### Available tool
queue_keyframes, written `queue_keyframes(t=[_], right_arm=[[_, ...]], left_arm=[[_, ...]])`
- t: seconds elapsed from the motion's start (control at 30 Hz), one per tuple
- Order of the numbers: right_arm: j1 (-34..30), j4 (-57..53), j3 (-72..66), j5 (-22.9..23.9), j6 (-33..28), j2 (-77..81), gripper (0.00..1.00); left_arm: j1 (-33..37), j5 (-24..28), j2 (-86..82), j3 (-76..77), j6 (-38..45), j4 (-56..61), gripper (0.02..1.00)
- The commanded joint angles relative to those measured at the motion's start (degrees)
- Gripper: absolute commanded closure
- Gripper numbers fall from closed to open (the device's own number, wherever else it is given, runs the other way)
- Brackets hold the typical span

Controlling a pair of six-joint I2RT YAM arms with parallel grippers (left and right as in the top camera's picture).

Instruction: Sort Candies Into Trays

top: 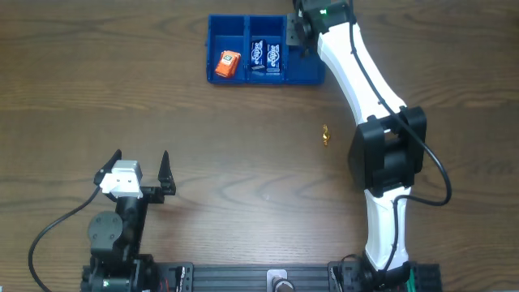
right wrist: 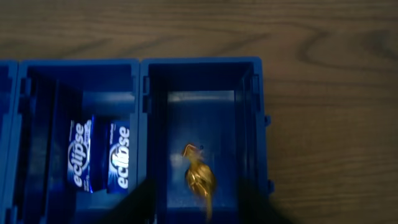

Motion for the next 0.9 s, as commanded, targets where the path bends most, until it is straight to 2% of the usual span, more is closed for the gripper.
queue_keyframes(t=[0.03,0.17,0.37,0.47,0.6,0.9], right_arm=[[-0.33,-0.83,1.77,0.2,-1.14,-1.68,0.297],[-1.57,-3.15,-2.27,0.26,-2.95,-9.09,0.288],[-3.56,-0.11,-26.47,-1.46,-3.65,-28.37,0.288],[-3.58,2.36,-39.74,-2.86,-1.09,-35.1,0.292],[-3.17,5.55,-50.16,-7.45,-0.17,-35.56,0.294],[-2.21,11.17,-57.55,-9.97,1.11,-29.77,0.305]], left_arm=[[0.24,0.79,-0.35,-1.79,0.61,-0.68,0.02],[0.24,0.79,-0.35,-1.79,0.61,-0.68,0.02],[0.24,0.79,-0.35,-1.79,0.61,-0.68,0.02],[0.24,0.79,-0.35,-1.79,0.61,-0.68,0.023],[0.24,0.79,-0.35,-1.79,0.61,-0.68,0.02],[0.24,0.79,-0.35,-1.79,0.61,-0.68,0.02]])
